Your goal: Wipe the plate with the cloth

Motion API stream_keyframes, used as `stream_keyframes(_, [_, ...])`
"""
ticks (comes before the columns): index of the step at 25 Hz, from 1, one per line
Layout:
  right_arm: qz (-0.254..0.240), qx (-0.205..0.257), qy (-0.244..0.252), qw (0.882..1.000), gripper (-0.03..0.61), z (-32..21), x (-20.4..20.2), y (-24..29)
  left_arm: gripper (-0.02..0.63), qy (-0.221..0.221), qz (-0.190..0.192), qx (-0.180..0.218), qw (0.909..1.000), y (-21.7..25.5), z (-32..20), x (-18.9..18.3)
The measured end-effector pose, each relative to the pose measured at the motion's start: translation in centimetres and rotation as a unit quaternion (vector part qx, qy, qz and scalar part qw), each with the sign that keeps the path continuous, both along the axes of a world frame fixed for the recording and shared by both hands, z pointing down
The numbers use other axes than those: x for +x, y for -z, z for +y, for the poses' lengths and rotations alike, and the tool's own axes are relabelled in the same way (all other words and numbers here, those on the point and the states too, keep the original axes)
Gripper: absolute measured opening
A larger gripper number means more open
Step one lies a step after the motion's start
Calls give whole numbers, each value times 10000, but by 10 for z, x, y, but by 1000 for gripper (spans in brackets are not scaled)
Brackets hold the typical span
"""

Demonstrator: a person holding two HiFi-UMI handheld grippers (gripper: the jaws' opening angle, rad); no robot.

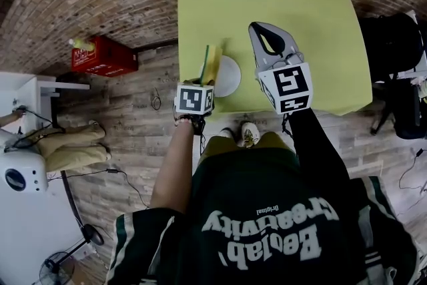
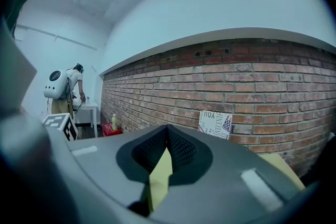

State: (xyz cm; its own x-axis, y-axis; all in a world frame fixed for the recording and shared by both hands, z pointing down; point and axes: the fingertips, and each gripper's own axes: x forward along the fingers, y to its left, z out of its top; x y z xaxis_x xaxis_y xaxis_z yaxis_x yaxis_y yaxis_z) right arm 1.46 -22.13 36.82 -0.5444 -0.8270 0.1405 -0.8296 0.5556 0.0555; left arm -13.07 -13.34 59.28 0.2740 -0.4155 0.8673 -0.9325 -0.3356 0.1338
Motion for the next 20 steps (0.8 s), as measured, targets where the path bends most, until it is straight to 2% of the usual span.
stream_keyframes(4, [5,-2,10,10000,12,1,1,-2,140,-429,157,-5,9990,4,6,39])
stream_keyframes(8, [43,-37,-35,10000,12,3,5,-5,138,-634,237,-199,9975,-7,17,60])
stream_keyframes(14, [25,-50,-148,9999,12,4,20,-6,137,-645,56,-306,9974,-22,21,61])
stream_keyframes(20, [-14,-38,-110,9999,12,4,22,-3,137,-410,-174,-340,9984,-22,17,38])
